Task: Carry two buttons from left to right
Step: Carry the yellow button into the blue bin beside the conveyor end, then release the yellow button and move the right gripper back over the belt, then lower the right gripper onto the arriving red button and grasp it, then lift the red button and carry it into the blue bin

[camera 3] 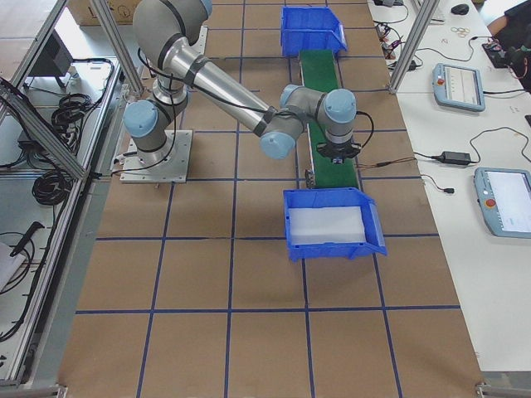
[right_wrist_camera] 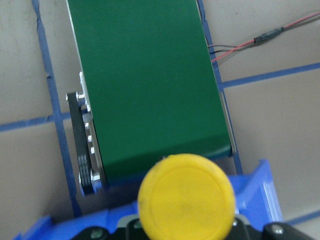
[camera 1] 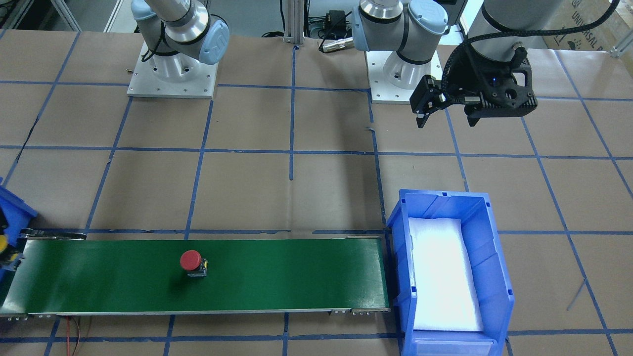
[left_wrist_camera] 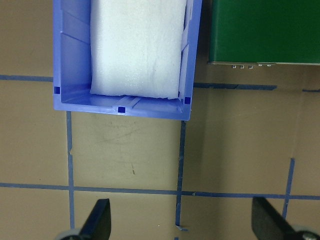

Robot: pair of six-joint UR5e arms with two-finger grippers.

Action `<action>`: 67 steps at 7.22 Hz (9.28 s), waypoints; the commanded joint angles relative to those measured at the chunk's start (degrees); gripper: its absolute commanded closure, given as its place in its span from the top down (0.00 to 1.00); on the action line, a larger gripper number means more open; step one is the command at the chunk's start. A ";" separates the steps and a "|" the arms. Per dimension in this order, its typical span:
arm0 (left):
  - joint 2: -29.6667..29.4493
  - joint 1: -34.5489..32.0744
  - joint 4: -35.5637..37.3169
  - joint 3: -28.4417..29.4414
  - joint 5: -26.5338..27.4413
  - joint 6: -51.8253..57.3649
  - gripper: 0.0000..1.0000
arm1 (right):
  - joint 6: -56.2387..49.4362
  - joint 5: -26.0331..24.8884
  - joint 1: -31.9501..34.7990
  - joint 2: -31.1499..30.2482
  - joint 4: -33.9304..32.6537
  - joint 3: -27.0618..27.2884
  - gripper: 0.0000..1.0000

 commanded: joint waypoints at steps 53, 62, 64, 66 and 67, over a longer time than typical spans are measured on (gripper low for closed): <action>0.00 0.00 -0.16 -0.09 0.00 -0.09 1.00 | 13.55 -16.41 24.63 3.52 -12.99 9.79 0.47; 0.00 0.00 0.02 -0.09 0.00 0.00 1.00 | -14.23 -15.31 5.52 4.48 -4.29 -5.91 0.08; 0.00 0.00 0.02 -0.09 -0.09 0.09 1.00 | -19.85 -13.43 1.61 10.09 -4.03 -9.10 0.08; 0.00 0.00 0.02 -0.09 -0.09 0.09 1.00 | -19.24 -11.76 1.51 13.09 -4.12 -6.92 0.08; 0.00 0.00 0.02 -0.09 -0.09 0.09 1.00 | -18.80 -11.76 1.51 13.10 -4.47 -5.08 0.08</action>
